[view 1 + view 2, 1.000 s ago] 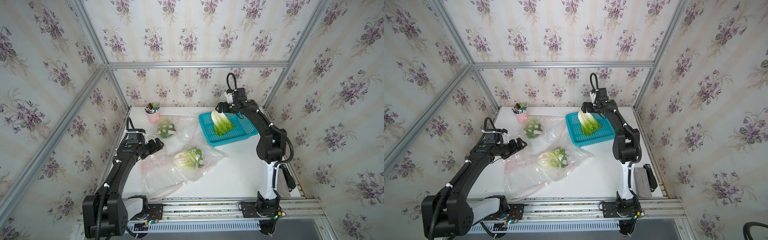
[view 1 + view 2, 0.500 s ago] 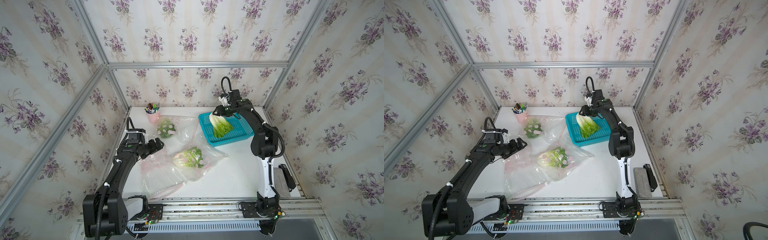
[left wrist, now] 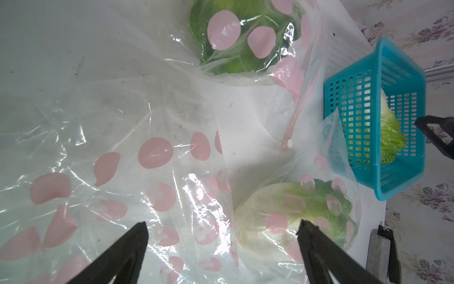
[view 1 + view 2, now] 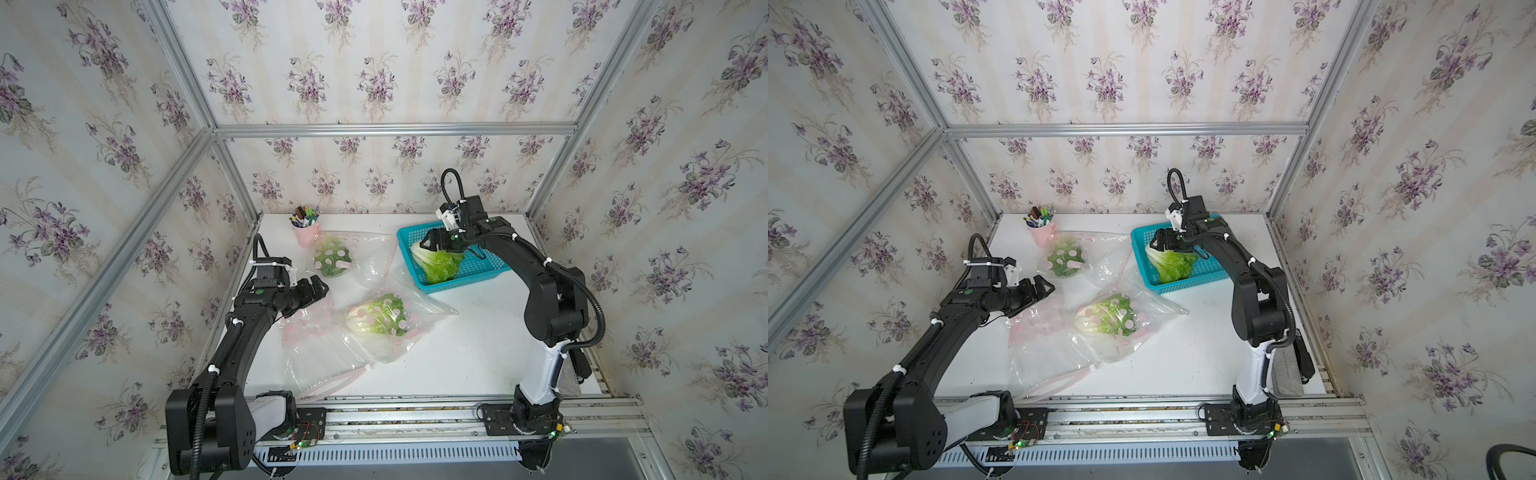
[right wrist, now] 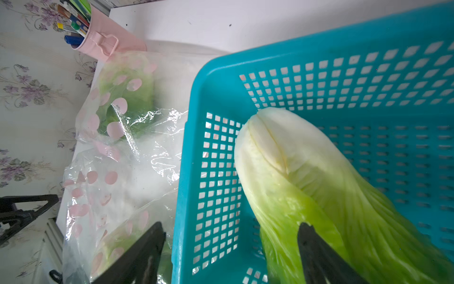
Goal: Open the zip-top bag and take out the chinese cabbages
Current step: Adjust the Chinese cabbage in the basket.
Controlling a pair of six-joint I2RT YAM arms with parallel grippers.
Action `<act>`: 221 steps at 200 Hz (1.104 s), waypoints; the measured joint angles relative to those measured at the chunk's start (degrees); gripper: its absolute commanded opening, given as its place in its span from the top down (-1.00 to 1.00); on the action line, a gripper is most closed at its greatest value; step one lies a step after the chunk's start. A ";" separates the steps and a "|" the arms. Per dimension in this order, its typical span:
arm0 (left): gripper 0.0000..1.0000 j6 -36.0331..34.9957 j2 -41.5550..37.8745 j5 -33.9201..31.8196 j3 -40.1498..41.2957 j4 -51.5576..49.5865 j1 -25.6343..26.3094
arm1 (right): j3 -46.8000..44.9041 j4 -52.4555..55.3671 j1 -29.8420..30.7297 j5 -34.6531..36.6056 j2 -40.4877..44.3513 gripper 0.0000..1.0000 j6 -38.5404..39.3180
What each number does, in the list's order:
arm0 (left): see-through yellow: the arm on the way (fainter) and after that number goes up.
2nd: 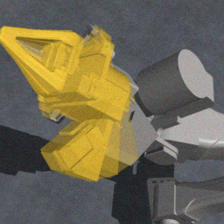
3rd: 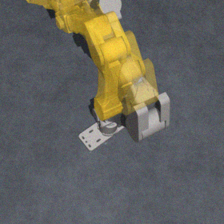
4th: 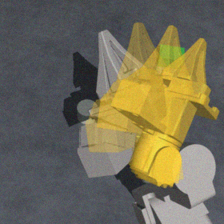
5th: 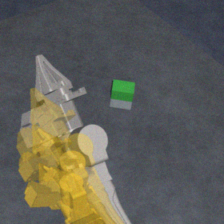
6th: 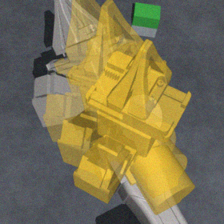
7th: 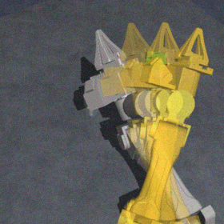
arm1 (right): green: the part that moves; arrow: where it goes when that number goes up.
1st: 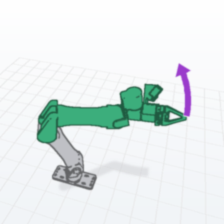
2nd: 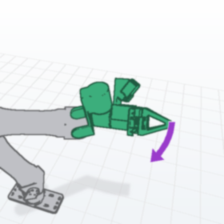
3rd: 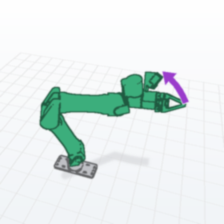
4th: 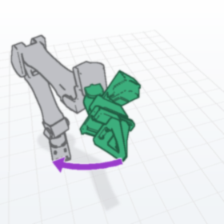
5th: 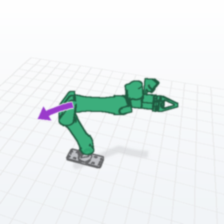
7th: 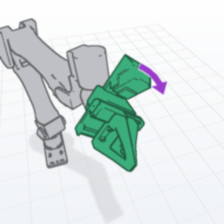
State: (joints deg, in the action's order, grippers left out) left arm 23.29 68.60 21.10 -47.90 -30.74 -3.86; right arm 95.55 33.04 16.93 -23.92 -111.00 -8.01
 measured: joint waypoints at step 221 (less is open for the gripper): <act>-0.95 0.46 0.68 1.11 0.72 0.63 0.15 | -0.02 2.51 -3.48 12.52 0.07 0.15 4.68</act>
State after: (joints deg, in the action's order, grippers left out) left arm 23.75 69.28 22.22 -47.18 -30.11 -3.70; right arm 95.53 35.55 13.45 -11.40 -110.93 -3.33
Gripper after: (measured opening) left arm 0.970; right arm 0.447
